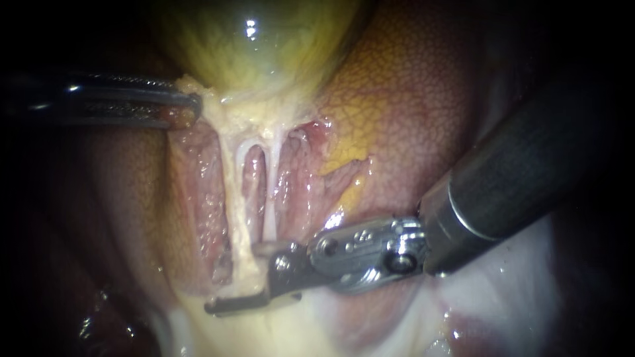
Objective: Clipping first clip left tube
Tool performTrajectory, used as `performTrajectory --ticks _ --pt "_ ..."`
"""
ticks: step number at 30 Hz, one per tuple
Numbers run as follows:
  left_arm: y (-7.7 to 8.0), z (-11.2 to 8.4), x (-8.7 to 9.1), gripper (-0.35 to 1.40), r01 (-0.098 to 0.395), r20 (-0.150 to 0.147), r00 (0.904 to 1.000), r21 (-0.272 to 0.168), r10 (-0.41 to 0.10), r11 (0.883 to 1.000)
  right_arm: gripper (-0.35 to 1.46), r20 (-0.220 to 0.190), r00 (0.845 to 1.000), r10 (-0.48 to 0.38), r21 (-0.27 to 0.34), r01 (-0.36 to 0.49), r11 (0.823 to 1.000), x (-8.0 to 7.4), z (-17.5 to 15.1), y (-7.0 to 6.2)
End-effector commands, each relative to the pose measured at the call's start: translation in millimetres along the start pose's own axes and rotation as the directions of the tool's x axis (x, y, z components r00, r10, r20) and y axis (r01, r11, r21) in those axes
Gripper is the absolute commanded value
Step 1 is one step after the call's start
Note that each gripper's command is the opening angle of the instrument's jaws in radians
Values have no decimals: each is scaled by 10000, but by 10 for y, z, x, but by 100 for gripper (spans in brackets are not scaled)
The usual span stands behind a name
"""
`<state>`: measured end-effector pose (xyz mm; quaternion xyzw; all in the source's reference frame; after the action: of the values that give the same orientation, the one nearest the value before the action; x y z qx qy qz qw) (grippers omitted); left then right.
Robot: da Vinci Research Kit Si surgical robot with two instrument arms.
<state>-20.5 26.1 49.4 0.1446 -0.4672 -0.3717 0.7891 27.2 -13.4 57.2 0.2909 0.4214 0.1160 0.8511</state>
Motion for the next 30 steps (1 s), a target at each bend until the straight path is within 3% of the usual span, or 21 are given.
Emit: performTrajectory --ticks 1,6,8,12,16,19,24,30 --pt "0 0 0 -35 0 -1 10000 2 0 10000 20 -14 10000 3 4 -3 10000 0 0 0" --pt "0 0 0 -35 0 -1 10000 1 0 10000 26 -108 9999 23 11 -23 10000 2 -2 1" --pt "0 0 0 -35 0 -1 10000 1 0 10000 33 -349 9993 100 26 -100 9999 3 -3 4" --pt "0 0 0 -35 0 -1 10000 1 0 10000 44 -1237 9907 570 452 -517 9976 3 -9 16" --pt "0 0 0 -35 0 -1 10000 1 0 10000 48 -1852 9793 819 712 -698 9950 0 -16 30" --pt "0 0 0 -35 0 -1 10000 1 0 10000 50 -2254 9685 1063 913 -876 9920 -5 -22 41" --pt "0 0 0 -35 0 -1 10000 0 0 10000 50 -2908 9463 1413 1944 -862 9771 -17 -35 57" --pt "0 0 0 -35 1 0 10000 -2 -1 10000 50 -3971 8979 1900 3416 -475 9387 -21 -40 72"
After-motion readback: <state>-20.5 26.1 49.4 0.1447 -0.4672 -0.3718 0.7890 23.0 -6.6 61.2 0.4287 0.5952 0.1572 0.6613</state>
